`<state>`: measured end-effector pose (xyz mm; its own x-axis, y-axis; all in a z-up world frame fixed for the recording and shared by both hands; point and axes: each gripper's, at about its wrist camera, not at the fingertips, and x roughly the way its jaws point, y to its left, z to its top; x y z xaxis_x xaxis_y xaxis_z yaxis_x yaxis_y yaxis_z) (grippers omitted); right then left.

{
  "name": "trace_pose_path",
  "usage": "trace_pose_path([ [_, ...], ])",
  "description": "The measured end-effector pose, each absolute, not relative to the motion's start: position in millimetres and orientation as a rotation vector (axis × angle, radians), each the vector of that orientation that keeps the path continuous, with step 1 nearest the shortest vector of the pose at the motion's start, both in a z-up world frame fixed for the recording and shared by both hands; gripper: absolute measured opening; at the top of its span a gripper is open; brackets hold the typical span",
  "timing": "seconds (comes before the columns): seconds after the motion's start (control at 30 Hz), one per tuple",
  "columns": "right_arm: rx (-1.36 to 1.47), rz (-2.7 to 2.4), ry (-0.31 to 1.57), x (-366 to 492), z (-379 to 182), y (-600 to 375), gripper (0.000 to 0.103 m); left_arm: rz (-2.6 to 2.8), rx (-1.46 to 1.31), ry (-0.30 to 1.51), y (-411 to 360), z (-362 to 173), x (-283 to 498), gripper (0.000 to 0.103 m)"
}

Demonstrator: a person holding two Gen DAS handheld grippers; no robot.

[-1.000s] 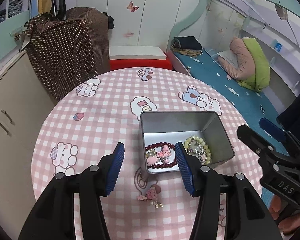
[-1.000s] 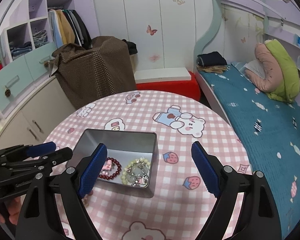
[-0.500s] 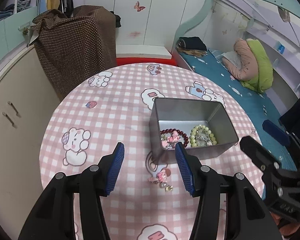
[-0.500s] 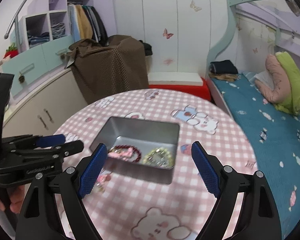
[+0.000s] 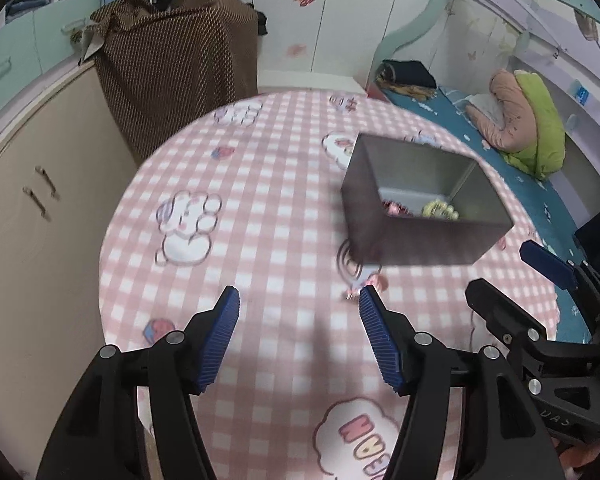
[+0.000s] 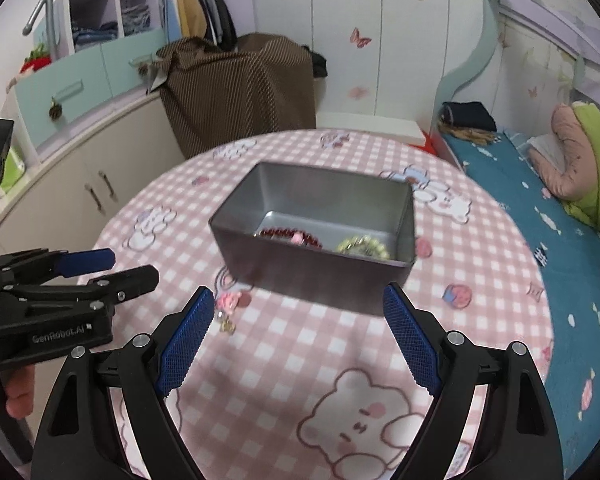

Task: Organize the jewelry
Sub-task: 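Move both open grippers back to the charms beside the tin, then grasp the pearl earring with the right gripper while the left grasps a pink charm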

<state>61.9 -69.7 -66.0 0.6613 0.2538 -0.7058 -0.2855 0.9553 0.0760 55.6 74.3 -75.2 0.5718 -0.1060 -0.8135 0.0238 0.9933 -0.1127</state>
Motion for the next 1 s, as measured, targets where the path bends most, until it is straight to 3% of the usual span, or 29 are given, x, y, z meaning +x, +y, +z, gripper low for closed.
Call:
trace_pose_path([
  [0.2, -0.061, 0.328, 0.835, 62, -84, -55, 0.081, -0.068, -0.099, 1.007, 78, -94, 51, 0.060],
  [0.47, -0.098, 0.381, 0.880, 65, -101, -32, 0.057, -0.050, -0.109, 1.025, 92, -106, 46, 0.060],
  [1.0, -0.131, 0.425, 0.934, 80, -120, 0, 0.031, -0.022, -0.156, 1.033, 124, -113, 46, 0.060],
])
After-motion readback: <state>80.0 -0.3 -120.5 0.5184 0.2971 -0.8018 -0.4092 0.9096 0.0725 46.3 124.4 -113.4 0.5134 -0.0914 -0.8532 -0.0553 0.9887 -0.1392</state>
